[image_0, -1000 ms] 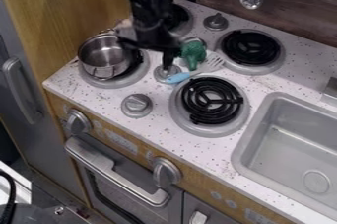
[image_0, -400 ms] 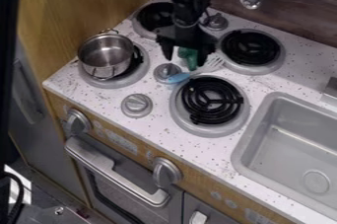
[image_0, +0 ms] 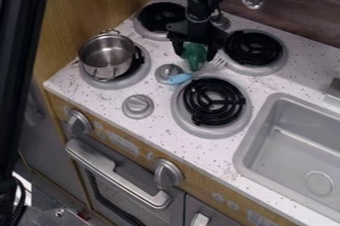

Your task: Moved the broccoli to the lower right burner

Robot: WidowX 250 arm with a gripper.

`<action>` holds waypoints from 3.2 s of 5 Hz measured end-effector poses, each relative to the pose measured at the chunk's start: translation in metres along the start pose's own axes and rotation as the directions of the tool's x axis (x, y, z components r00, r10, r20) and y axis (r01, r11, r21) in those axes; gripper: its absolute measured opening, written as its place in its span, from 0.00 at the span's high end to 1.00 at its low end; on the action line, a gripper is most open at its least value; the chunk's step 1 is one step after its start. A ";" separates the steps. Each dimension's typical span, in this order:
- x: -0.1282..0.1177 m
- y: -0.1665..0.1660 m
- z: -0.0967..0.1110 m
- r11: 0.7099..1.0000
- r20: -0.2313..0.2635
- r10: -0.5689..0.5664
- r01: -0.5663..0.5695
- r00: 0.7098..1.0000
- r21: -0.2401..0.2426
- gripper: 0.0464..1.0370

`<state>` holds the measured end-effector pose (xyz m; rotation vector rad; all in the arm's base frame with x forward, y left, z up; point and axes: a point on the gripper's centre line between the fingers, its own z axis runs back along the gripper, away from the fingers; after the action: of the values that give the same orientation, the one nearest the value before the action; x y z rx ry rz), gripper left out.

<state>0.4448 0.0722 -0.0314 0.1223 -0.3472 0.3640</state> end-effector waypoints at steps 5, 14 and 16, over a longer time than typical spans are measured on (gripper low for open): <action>0.018 0.009 -0.014 0.998 -0.013 0.016 -0.015 1.000 0.058 0.08; -0.018 0.004 0.031 0.998 -0.006 -0.048 0.049 0.999 0.038 0.38; -0.028 0.013 -0.002 0.998 -0.103 -0.052 0.054 0.993 0.024 0.04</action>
<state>0.4165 0.0757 -0.0424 0.1379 -0.2380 0.3212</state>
